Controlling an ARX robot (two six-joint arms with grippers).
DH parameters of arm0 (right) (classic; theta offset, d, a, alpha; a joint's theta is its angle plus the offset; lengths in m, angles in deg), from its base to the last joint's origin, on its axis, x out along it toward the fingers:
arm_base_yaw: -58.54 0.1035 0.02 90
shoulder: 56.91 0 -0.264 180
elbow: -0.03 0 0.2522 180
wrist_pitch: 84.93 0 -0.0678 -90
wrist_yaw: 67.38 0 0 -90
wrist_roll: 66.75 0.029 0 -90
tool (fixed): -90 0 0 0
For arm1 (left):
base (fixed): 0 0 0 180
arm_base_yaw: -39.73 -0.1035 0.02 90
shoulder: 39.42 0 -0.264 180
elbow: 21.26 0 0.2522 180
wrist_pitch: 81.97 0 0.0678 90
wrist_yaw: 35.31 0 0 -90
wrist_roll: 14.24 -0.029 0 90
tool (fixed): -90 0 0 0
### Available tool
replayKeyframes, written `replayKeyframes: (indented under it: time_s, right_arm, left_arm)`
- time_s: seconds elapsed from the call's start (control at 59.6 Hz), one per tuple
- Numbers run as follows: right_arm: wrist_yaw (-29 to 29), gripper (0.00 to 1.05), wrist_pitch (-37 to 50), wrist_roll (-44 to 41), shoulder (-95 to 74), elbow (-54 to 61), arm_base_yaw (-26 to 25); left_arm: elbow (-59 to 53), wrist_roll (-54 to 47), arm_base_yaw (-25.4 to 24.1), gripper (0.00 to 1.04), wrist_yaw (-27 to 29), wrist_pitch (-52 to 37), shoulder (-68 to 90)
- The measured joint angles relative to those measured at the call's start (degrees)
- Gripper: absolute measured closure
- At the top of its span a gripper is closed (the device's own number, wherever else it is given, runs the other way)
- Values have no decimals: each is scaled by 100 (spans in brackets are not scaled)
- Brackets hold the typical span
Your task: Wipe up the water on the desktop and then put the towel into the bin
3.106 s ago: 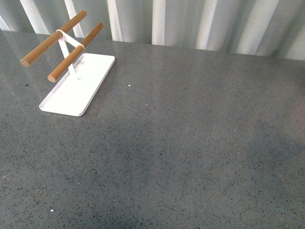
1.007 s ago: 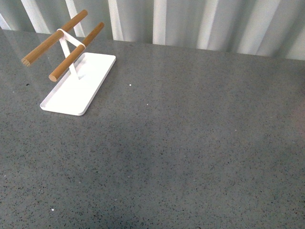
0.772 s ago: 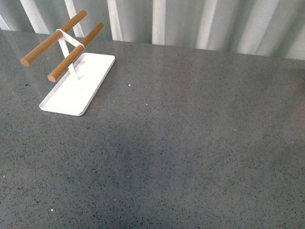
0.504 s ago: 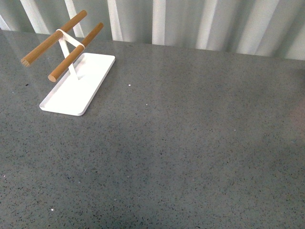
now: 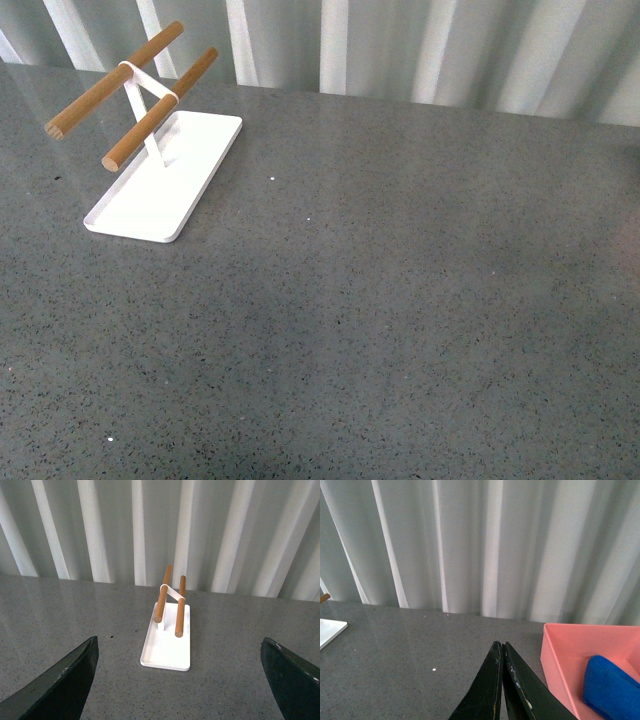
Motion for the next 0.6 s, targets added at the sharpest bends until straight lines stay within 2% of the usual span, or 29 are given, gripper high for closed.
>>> replayKeyframes:
  time_s: [0.118, 0.168, 0.218, 0.302, 0.604]
  right_arm:
    - [195, 102, -50, 2, 254, 203, 175]
    - [678, 102, -111, 4, 391, 293, 492]
    - [804, 102, -140, 4, 487, 356, 708]
    - [793, 102, -199, 2, 654, 446, 841]
    - [835, 102, -466, 4, 1152, 667, 846]
  left_arm:
    - [0, 0, 0, 7, -2, 0, 0]
    - [0, 0, 0, 7, -2, 0, 2]
    - [0, 0, 0, 7, 0, 0, 0]
    - [0, -2, 0, 7, -7, 0, 0]
    - [0, -2, 0, 7, -2, 0, 0]
